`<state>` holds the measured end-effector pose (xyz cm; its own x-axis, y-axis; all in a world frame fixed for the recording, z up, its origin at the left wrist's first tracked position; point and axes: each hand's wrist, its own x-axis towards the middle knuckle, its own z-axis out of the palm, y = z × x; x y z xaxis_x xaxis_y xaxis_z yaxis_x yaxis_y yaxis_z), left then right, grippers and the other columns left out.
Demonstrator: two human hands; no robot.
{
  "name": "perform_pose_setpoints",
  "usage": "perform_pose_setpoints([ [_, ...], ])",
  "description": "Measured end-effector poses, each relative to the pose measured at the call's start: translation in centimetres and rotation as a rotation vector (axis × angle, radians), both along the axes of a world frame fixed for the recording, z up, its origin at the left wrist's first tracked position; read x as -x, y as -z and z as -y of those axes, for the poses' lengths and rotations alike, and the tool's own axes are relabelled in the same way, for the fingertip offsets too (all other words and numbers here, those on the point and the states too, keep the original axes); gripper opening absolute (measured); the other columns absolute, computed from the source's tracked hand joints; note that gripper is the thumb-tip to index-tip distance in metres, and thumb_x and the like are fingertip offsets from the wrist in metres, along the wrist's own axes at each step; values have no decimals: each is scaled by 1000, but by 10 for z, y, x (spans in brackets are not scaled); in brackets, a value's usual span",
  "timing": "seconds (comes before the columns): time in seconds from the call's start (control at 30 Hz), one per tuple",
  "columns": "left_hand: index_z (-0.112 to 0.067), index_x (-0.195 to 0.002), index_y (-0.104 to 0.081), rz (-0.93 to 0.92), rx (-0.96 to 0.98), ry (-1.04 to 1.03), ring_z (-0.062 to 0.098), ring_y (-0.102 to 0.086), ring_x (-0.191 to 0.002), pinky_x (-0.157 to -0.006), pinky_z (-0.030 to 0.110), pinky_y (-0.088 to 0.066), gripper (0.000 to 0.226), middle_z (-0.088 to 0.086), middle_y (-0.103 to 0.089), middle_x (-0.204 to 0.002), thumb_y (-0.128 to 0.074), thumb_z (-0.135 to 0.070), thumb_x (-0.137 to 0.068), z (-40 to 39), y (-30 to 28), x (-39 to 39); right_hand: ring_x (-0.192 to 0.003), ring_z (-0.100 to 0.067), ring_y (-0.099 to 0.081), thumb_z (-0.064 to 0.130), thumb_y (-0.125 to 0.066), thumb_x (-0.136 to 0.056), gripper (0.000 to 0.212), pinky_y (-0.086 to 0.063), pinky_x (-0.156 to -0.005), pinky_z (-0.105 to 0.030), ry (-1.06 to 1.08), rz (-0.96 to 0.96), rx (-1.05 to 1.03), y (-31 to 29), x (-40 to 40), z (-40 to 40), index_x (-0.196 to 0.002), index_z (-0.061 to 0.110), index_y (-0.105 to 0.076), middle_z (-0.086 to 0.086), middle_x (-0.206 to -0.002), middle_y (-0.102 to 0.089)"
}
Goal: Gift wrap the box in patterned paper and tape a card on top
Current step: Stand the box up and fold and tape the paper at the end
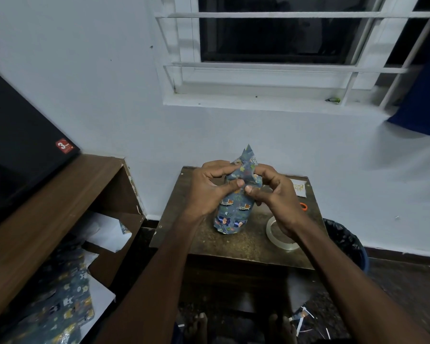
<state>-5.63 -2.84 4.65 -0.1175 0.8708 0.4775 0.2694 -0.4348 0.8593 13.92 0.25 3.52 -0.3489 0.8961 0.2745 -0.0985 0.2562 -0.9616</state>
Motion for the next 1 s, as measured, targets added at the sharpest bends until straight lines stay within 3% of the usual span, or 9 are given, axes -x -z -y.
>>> perform_pose_setpoints([
  [0.1, -3, -115, -80, -41, 1, -31, 15, -68, -114, -95, 25, -54, 35, 7, -77, -115, -88, -8, -81, 1, 1, 2, -92, -13, -64, 11, -78, -88, 34, -46, -61, -27, -23, 11, 24, -3, -2, 1, -121, 19, -73, -8, -118, -70],
  [0.17, -7, -114, -82, -42, 24, -35, 18, -67, -116, -96, 31, -56, 36, 6, -76, -114, -90, -19, -81, 1, 1, 2, -89, -11, -63, 7, -77, -91, 35, -45, -61, -28, -32, 37, 32, -4, -3, 1, -123, 20, -71, -5, -113, -73],
  [0.3, -12, -107, -84, -51, 38, -69, 18, -66, -113, -94, 40, -57, 43, 2, -77, -106, -81, -46, -80, 5, -2, 1, -92, -17, -64, 16, -76, -90, 36, -44, -62, -32, -50, 44, 32, -6, -3, 4, -125, 20, -72, -4, -119, -72],
  [0.43, -17, -102, -84, -33, 93, -109, 16, -67, -107, -91, 46, -58, 29, 1, -74, -102, -80, -40, -86, 10, -8, -5, -93, -15, -66, 19, -71, -98, 27, -48, -64, -28, -55, 11, 22, -7, 1, 9, -125, 16, -74, -5, -127, -70],
  [0.57, -10, -101, -83, 41, 148, -94, 24, -74, -94, -86, 50, -61, 14, -2, -77, -96, -77, -22, -96, 16, -16, -9, -86, -7, -69, 16, -62, -103, 26, -52, -65, -20, -34, -43, 81, -11, 8, 15, -127, 14, -72, -2, -110, -74],
  [0.63, -7, -103, -82, 48, 160, -70, 25, -76, -88, -81, 43, -63, 14, 0, -79, -95, -74, -17, -98, 20, -20, -12, -84, -7, -68, 14, -62, -104, 27, -51, -64, -20, -37, -39, 69, -12, 9, 16, -129, 15, -71, 0, -104, -75],
  [0.77, -4, -110, -80, 2, 123, -52, 18, -77, -83, -67, 17, -55, 16, 7, -81, -95, -68, -11, -102, 27, -26, -18, -93, -15, -70, 13, -68, -100, 30, -52, -65, -24, -23, -21, 31, -12, 11, 18, -130, 14, -66, -8, -117, -74],
  [1.0, -4, -115, -78, -33, 62, -74, 0, -75, -86, -72, 11, -53, 18, 2, -81, -102, -67, -8, -102, 28, -27, -19, -93, -18, -72, 12, -74, -96, 33, -53, -60, -29, 25, -20, -2, -17, 10, 21, -121, 13, -53, -5, -118, -75],
])
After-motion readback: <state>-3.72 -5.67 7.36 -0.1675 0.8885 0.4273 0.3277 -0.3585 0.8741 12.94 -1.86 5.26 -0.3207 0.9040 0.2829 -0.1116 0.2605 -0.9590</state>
